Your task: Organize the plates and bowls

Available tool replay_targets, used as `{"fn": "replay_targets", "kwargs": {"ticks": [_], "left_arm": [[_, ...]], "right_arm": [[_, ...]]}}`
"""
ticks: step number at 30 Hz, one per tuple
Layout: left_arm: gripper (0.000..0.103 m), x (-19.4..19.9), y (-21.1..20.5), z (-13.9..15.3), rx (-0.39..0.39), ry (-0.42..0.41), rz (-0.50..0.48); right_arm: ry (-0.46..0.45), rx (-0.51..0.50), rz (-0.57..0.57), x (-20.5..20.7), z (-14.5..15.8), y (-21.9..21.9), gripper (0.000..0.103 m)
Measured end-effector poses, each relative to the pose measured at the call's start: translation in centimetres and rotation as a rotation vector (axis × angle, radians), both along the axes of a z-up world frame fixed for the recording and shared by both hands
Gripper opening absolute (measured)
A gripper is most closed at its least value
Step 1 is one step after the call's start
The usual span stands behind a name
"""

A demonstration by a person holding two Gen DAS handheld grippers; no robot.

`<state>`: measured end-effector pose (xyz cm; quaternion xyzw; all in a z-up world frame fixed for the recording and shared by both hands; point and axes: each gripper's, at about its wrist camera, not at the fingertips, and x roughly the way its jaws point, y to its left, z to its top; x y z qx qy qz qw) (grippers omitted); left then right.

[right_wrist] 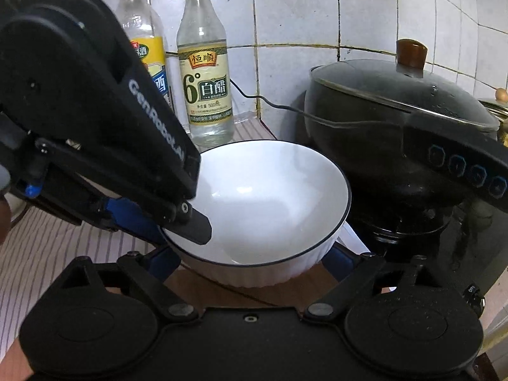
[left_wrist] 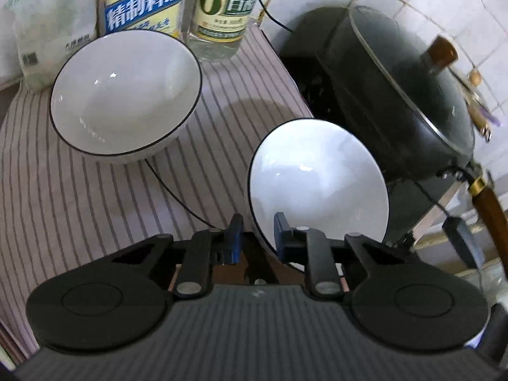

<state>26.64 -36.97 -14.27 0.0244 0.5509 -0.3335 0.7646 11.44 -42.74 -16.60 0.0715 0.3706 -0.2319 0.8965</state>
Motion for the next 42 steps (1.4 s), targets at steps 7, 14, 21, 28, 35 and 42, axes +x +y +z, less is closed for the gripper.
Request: {"fn": "replay_targets", "kwargs": {"ticks": [7,14,21,28,35,42], "left_arm": [[0.017,-0.9,1.2,0.7,0.025,-0.009,-0.021],[0.017,-2.7,3.9,2.0,0.046,-0.004,-0.011],[0.017,-5.6,6.2,4.1,0.080,-0.057,-0.019],[0.017,-7.8,8.9,5.1,0.093,-0.078,0.011],[0.017,-9.3,11.6,4.7,0.106,-0.057,0.065],[0.017,-9.4,13.2,3.5,0.128,-0.033,0.097]], "right_arm": [[0.015,0.004,0.034,-0.7,0.6,1.4,0.096],[0.001,0.009,0.073,-2.5,1.6,4.3,0.096],[-0.026,0.013,0.116,-4.6,3.3,7.2,0.096],[-0.044,-0.004,0.182,-6.1,4.6,9.8,0.096],[-0.027,0.028,0.248,-6.4,4.4,11.1,0.096],[-0.006,0.050,0.297,-5.9,3.3,12.0,0.096]]}}
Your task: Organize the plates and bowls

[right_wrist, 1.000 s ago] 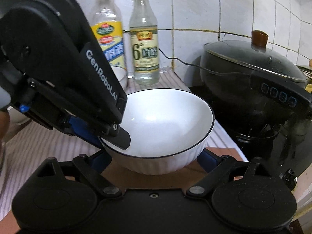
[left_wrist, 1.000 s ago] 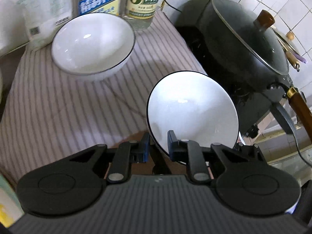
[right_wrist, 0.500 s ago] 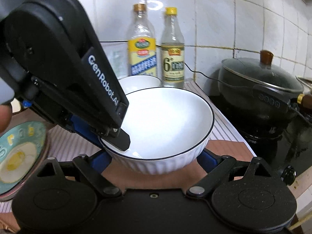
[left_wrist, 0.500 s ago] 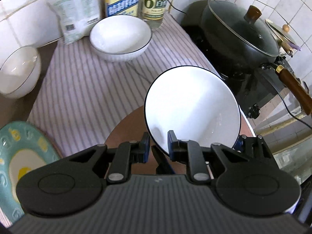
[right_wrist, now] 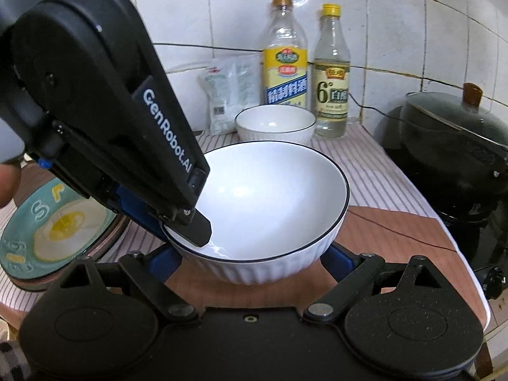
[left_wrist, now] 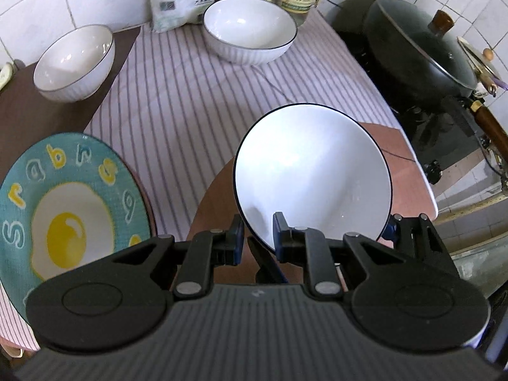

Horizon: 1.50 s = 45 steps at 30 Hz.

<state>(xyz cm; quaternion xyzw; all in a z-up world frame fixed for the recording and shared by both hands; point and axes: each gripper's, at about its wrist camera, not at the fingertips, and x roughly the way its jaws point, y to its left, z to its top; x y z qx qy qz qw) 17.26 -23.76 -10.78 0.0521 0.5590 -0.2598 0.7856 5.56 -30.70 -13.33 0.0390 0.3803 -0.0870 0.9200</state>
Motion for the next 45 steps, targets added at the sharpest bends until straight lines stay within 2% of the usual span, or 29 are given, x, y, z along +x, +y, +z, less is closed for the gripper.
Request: {"fn": "replay_targets", "kwargs": {"ticks": [8,12,20,24,29,34,37,45], "left_arm": [[0.017,0.3,0.3,-1.5,0.038,0.029,0.018],[0.017,0.6,0.4,-2.3,0.045,0.062,0.028],[0.017,0.8,0.5,-2.3,0.037,0.070,0.030],[0.023,0.7,0.7,-2.1,0.027,0.083,0.026],[0.030,0.3,1.0,-0.9,0.018,0.067,-0.002],[0.031,0.2,2.1,0.7,0.005,0.053,-0.006],[0.039,0.3,3.0,1.8,-0.033,0.028,-0.014],[0.040,1.3,5.1,4.8,-0.056,-0.025,-0.001]], "right_arm": [[0.013,-0.005,0.060,0.3,-1.6,0.4,0.096],[0.032,0.028,0.051,0.4,-2.5,0.1,0.096],[0.055,0.009,0.051,0.5,-2.6,0.6,0.095],[0.122,-0.065,0.049,0.8,-1.8,1.6,0.095],[0.134,-0.073,0.032,0.0,-0.2,1.7,0.095],[0.104,-0.054,0.030,-0.9,2.3,1.8,0.095],[0.083,-0.050,0.022,-1.1,3.8,1.8,0.095],[0.046,-0.015,-0.023,0.1,6.8,0.9,0.095]]}}
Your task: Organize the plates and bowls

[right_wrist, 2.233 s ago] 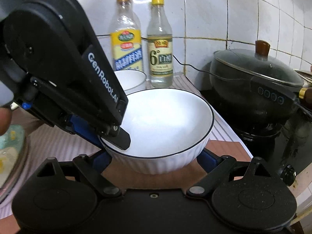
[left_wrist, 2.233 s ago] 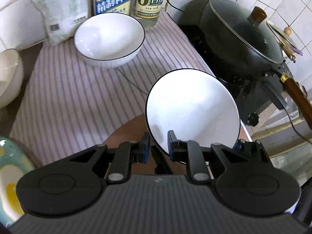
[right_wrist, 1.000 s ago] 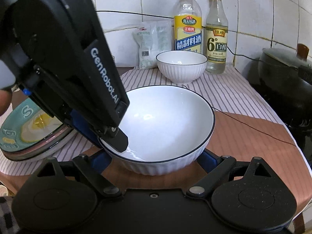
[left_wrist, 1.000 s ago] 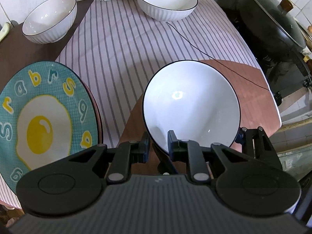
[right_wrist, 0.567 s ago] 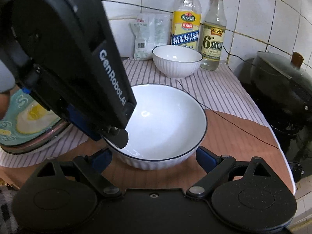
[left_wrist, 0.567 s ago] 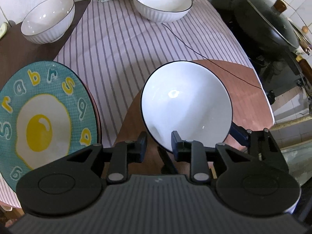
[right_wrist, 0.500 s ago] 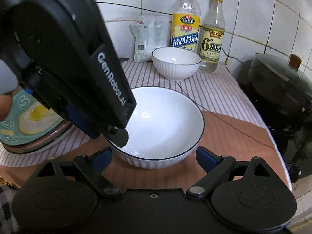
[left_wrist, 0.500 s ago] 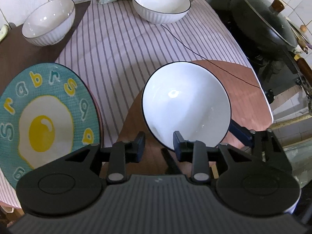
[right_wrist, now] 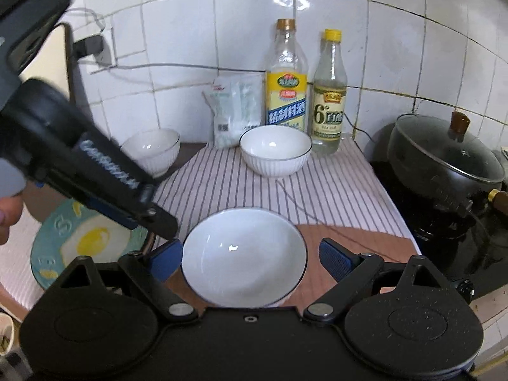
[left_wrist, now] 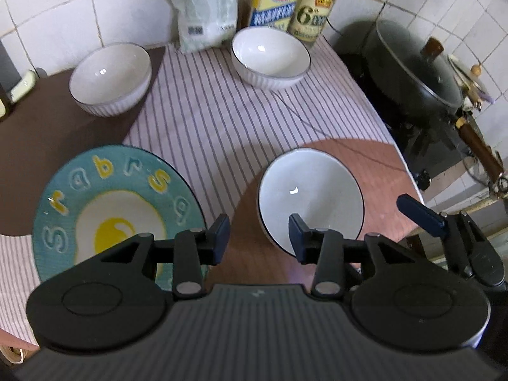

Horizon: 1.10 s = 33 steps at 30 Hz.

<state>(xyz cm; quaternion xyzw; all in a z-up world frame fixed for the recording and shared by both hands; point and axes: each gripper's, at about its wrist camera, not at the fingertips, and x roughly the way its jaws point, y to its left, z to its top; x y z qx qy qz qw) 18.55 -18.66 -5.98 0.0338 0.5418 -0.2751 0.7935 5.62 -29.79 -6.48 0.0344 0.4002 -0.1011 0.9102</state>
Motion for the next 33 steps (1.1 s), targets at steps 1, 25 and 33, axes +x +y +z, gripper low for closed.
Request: {"fn": "replay_targets", "kwargs": {"ticks": [1,25,33], "left_arm": [[0.040,0.2,0.2,0.3,-0.001,-0.007,0.002],[0.041,11.0,-0.6,4.5,-0.067,-0.144,0.009],[0.041,15.4,-3.3,0.2,-0.075,-0.134,0.066]], "right_arm": [[-0.006,0.009,-0.008,0.1,0.3,-0.1,0.095],[-0.098,0.252,-0.224,10.1,1.7,-6.1,0.091],[-0.034,0.521,-0.433,14.4,-3.9,-11.4,0.074]]}}
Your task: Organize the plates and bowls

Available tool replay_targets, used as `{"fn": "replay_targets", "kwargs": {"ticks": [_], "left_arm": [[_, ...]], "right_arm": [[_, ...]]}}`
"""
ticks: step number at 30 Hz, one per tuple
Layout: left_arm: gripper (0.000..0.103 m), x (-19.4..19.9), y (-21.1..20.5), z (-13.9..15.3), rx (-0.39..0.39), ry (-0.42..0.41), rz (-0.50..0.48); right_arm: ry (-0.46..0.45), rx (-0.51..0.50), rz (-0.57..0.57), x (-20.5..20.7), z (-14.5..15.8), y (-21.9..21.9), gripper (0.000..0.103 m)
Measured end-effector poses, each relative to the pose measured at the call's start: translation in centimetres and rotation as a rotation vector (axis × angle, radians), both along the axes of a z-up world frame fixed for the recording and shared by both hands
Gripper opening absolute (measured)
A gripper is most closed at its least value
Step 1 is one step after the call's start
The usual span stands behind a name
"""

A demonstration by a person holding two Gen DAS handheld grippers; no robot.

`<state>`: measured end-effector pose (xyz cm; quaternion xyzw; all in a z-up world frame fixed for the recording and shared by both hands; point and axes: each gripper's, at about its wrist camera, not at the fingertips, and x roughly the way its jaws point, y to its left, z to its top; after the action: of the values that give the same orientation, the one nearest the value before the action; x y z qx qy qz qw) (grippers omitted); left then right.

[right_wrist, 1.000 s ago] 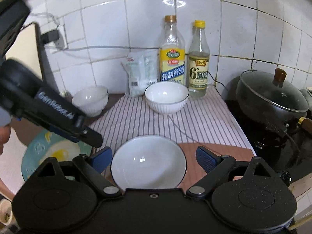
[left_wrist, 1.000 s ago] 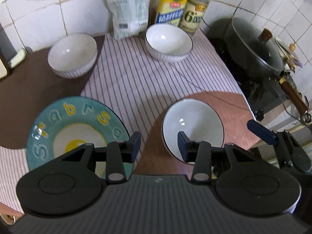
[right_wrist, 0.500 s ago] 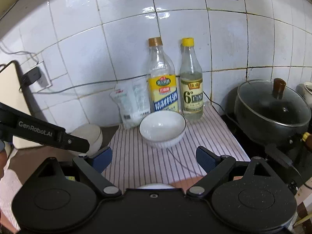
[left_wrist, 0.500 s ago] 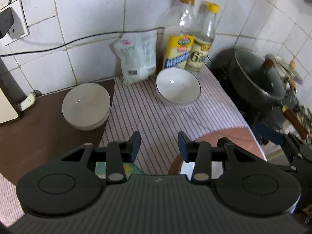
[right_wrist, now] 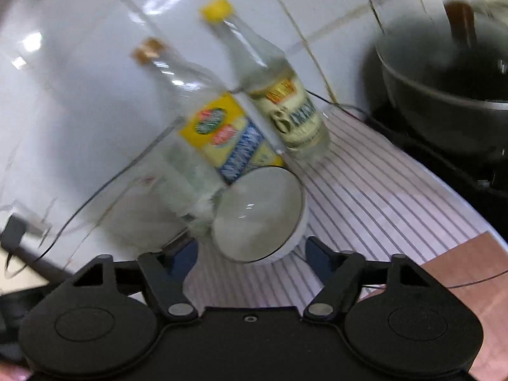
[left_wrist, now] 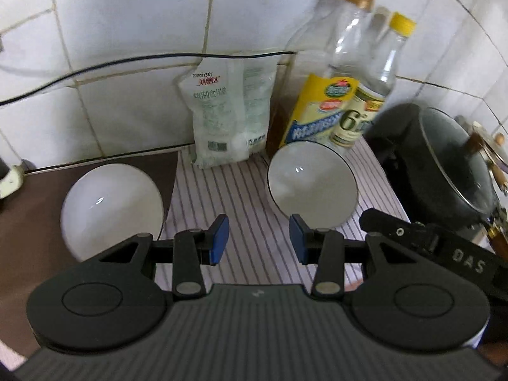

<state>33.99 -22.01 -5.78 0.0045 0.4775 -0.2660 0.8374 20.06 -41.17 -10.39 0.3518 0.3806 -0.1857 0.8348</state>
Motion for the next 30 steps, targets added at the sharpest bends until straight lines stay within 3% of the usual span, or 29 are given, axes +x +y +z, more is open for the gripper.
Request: {"fn": "replay_targets", "kwargs": {"ticks": [4,10,15,17,20,27,30], "left_arm": [[0.041,1.4,-2.1,-1.9,0.020,-0.033,-0.028],[0.041,4.2,-4.7,-4.7,0.038,0.031,-0.025],[0.034,5.4,-6.1,-6.4,0.095,0.057,-0.051],[0.018,5.6,-6.1,-6.6,0.066,0.080,-0.062],[0.010,5.9,-6.3,-7.1,0.065,0.116,-0.069],[0.009,5.9,-6.6,-7.4,0.069,0.118,-0.062],[0.009,5.5,-7.1,-7.3,0.106,0.101,-0.085]], "right_arm": [[0.053,0.020,-0.051,1.8,-2.3,-1.6,0.066],[0.117,0.081,-0.125,3.2,-5.6,-3.7,0.053],[0.150,0.110,-0.129,4.3,-7.2,-4.3,0.025],[0.164,0.111,-0.130,4.5,-7.4,-4.3,0.024],[0.183,0.089,-0.123,4.8,-7.1,-4.1,0.020],[0.185,0.088,-0.122,5.2,-7.5,-4.5,0.016],[0.183,0.087,-0.120,5.2,-7.7,-4.4,0.015]]}}
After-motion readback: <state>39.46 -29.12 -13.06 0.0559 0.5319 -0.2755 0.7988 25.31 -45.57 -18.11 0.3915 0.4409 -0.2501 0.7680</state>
